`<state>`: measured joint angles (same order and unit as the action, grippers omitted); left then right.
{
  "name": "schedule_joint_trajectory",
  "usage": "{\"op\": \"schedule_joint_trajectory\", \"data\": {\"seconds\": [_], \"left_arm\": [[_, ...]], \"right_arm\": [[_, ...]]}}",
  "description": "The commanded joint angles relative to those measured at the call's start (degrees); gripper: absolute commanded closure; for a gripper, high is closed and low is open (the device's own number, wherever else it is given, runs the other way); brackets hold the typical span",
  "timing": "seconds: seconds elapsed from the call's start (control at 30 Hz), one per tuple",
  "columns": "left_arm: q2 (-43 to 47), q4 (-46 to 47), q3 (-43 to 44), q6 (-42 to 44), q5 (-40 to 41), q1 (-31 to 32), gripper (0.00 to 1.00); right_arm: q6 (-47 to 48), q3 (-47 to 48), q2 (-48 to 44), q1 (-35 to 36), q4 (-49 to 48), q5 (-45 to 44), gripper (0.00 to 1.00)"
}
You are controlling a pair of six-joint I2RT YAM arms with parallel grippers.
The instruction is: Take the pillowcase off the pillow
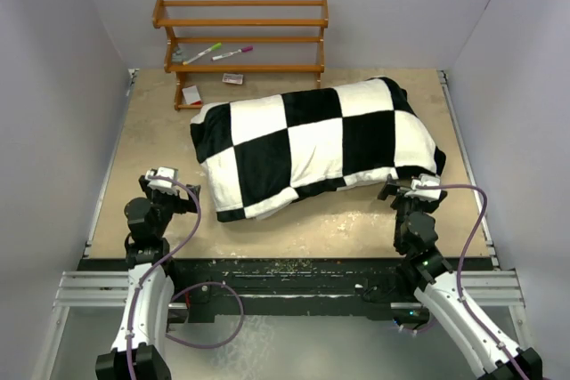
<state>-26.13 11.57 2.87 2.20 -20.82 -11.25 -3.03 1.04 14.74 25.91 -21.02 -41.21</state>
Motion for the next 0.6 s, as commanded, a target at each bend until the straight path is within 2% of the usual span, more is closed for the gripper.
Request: {"op": "schedule_joint_trajectory", "data": {"seconds": [0.0,0.33,0.4,0.47,0.53,0.57], "left_arm": [[0.45,2.93,-0.15,0.19,-0.89,-0.31,0.01],[0.56,2.65,0.29,0.1,-1.09,-0.29,0.01],[-1.68,-1.86,5.58,0.12,-1.46,-0.36,0.01],[-7.89,-7.34,14.13,0.81,-0.72,-0.3,0.01],[-15.49,-15.7,24.82,5.41,-0.89,-0.34,0.01],[-19.68,-20.69,30.1,8.66,-2.13,-0.34,0.01]], "right_arm": [[0.13,-0.64,0.9,-0.07,-3.79,-1.5,0.0],[-0.48,-0.18,0.15,-0.07,-2.43,-3.18,0.0],[-0.18,0.27,-0.82,-0.07,-0.99,-3.69,0.0],[0.8,0.23,-4.26,-0.07,1.01,-2.55,0.0],[2.22,0.51,-7.42,-0.06,2.53,-0.43,0.0],[4.73,1.03,-7.33,0.0,0.08,-0.55,0.0]]}}
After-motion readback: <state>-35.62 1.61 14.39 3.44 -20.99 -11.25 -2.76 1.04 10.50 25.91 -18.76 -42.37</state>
